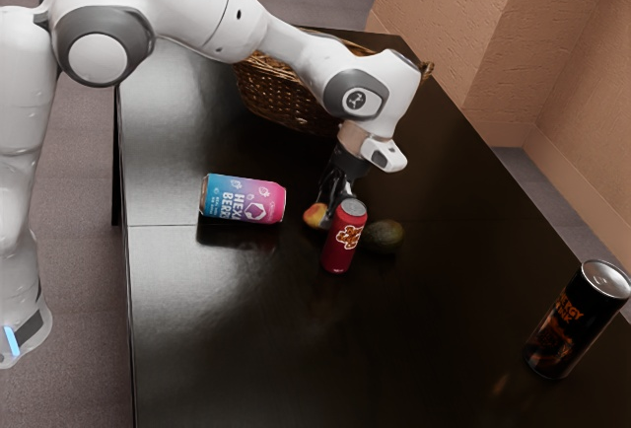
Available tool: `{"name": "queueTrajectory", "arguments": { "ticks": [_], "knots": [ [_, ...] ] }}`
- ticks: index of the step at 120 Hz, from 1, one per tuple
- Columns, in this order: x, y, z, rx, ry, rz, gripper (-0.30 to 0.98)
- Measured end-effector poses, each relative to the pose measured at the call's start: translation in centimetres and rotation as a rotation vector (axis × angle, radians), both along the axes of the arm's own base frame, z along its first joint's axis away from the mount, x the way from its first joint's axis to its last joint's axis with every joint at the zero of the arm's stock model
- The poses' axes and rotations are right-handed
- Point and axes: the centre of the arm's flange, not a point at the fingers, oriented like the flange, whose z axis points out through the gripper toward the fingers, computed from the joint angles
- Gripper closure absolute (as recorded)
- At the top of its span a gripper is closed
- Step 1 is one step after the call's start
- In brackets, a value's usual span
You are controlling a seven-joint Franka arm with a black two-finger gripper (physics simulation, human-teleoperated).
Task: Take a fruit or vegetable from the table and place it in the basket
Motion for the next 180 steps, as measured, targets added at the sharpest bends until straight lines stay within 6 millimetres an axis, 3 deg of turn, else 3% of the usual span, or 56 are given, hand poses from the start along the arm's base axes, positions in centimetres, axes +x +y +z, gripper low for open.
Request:
{"name": "queueTrajectory", "arguments": {
  "ticks": [26,42,50,82,90,101,116,152,172,180],
  "knots": [
    [0.0,0.5,0.9,0.005,-0.016,0.025,0.42],
    [-0.7,1.7,3.6,0.011,-0.045,0.053,0.42],
    [-1.5,2.2,6.3,0.011,-0.079,0.066,0.42],
    [-5.2,4.0,22.5,0.015,-0.294,0.094,0.41],
    [-6.1,6.1,25.8,0.026,-0.329,0.129,0.41],
    [-7.9,11.1,28.4,0.042,-0.345,0.220,0.41],
    [-10.5,17.2,30.2,0.063,-0.350,0.344,0.41],
    [-15.4,27.6,29.7,0.089,-0.312,0.575,0.41],
    [-15.9,32.0,30.2,0.140,-0.327,0.682,0.41],
    [-15.2,32.4,30.0,0.141,-0.336,0.692,0.41]
  ]
}}
